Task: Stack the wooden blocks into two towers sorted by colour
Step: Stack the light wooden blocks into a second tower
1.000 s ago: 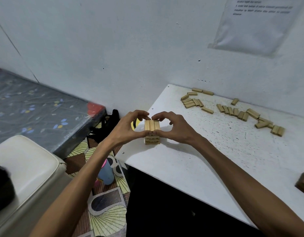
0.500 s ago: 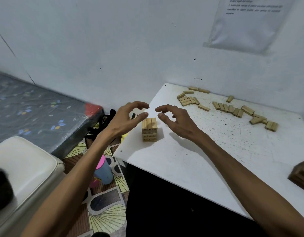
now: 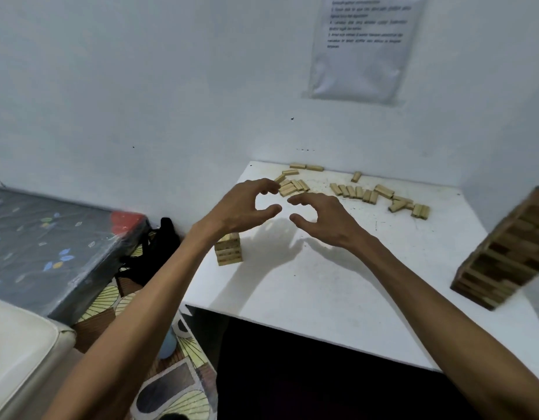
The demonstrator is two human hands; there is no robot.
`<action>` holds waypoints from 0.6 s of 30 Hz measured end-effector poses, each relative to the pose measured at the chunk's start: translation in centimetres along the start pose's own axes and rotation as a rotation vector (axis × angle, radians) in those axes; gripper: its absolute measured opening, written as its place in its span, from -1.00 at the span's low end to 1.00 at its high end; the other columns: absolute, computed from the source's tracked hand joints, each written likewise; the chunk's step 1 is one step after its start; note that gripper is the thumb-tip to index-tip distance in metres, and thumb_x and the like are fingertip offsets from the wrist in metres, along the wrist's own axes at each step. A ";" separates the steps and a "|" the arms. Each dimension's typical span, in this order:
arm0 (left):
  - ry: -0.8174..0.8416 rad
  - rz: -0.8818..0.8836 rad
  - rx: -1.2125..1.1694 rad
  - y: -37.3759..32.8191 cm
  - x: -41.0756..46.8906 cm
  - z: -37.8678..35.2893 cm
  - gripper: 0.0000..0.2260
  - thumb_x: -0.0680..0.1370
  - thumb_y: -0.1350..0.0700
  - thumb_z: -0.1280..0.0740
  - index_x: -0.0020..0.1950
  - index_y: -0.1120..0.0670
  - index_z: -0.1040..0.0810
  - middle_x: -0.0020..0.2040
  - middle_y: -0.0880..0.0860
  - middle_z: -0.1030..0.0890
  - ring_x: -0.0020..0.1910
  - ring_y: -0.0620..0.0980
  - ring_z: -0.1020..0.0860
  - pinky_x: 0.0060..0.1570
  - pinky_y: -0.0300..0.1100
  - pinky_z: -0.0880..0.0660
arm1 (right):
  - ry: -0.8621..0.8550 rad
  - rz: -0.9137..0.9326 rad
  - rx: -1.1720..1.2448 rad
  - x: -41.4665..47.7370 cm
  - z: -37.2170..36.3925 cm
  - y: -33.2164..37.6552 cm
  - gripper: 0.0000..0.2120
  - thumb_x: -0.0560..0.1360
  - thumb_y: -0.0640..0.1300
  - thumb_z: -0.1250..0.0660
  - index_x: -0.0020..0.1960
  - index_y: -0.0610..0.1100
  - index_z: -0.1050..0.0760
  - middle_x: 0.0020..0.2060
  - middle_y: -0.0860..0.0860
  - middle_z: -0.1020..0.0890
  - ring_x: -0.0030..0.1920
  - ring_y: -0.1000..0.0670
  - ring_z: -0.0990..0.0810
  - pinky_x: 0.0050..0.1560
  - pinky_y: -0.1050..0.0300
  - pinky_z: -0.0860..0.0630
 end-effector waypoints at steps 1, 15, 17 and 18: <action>0.010 -0.008 -0.001 -0.5 0.6 -0.5 -0.58 0.61 -0.08 -0.40 0.45 -0.01 -0.50 0.32 -0.13 -0.60 0.29 -0.13 -0.51 0.31 -0.15 -0.40 | -0.006 -0.018 -0.019 -0.3 0.6 -0.7 -0.63 0.60 0.08 -0.38 0.38 0.05 -0.55 0.29 0.17 -0.62 0.31 0.10 -0.53 0.36 0.02 -0.46; 0.138 -0.079 -0.054 -5.8 8.4 -11.1 -0.63 0.62 0.01 -0.41 0.41 0.04 -0.55 0.34 -0.05 -0.60 0.26 -0.06 -0.53 0.18 -0.18 -0.41 | -0.070 -0.371 -0.286 -5.9 7.6 -12.6 -0.58 0.61 0.01 -0.36 0.43 -0.07 -0.49 0.41 -0.03 -0.54 0.43 -0.13 -0.44 0.31 -0.04 -0.43; 0.154 -0.086 -0.049 -6.3 9.9 -12.8 -0.63 0.61 0.00 -0.41 0.40 0.04 -0.55 0.35 -0.03 -0.60 0.29 -0.03 -0.54 0.18 -0.19 -0.40 | -0.090 -0.439 -0.303 -6.3 8.4 -14.6 -0.58 0.62 0.00 -0.36 0.44 -0.08 -0.49 0.40 -0.06 -0.55 0.43 -0.14 -0.42 0.28 -0.01 -0.42; 0.166 -0.085 -0.042 -6.5 10.6 -13.6 -0.63 0.61 -0.01 -0.41 0.40 0.03 -0.55 0.36 -0.03 -0.60 0.31 -0.02 -0.53 0.20 -0.18 -0.40 | -0.097 -0.473 -0.311 -6.4 8.7 -15.6 -0.58 0.62 0.00 -0.35 0.44 -0.10 -0.48 0.39 -0.08 -0.55 0.45 -0.15 -0.41 0.29 -0.01 -0.42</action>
Point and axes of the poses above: each hand's wrist, its own x-axis towards the middle knuckle, its own z-axis out of the back of the hand, y = z × x, the point moved 9 cm from there along x, towards the middle knuckle
